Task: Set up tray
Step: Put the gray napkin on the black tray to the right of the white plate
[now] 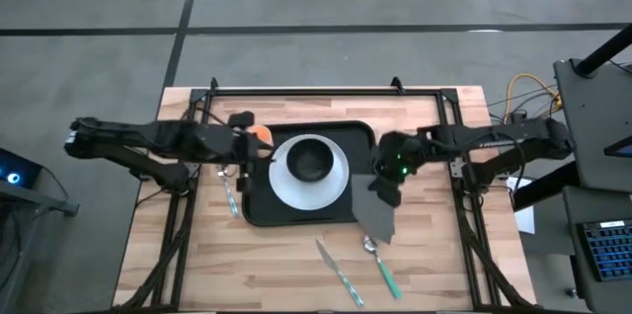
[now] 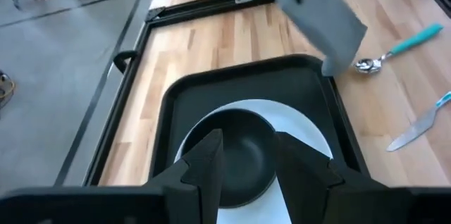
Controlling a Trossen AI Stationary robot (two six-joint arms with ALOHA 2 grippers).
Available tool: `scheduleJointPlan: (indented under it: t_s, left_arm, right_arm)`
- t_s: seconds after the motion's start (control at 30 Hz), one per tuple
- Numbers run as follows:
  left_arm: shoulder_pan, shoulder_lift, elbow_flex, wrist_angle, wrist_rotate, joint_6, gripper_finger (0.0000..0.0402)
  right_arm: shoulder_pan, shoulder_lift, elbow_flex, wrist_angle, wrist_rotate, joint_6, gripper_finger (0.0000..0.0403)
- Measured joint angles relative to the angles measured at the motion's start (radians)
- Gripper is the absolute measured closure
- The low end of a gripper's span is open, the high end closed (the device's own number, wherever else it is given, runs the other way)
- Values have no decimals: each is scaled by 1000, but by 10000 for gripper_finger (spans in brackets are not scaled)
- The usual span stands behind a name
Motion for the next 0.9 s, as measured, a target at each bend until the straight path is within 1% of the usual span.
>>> scheduleJointPlan:
  t_s: [0.1, 0.27, 0.37, 0.6, 0.7, 0.9]
  left_arm:
    - [0, -41, -49, 21, -1, -4, 294]
    - [0, -38, -84, 27, 0, -26, 294]
    - [0, -23, -96, 25, 0, -27, 294]
    - [-23, -16, -103, 27, 1, -48, 294]
    - [-44, -16, -103, 27, 1, -49, 294]
    - [-66, -16, -103, 28, 2, -71, 294]
  right_arm:
    - [-94, -14, -24, 9, -25, -73, 395]
    - [-222, 21, -85, 125, -172, -171, 395]
    - [-280, 68, -113, 128, -230, -235, 395]
    - [-380, 127, -141, 128, -251, -350, 395]
    - [-415, 155, -123, 134, -255, -394, 395]
    - [-465, 251, -100, 131, -265, -493, 395]
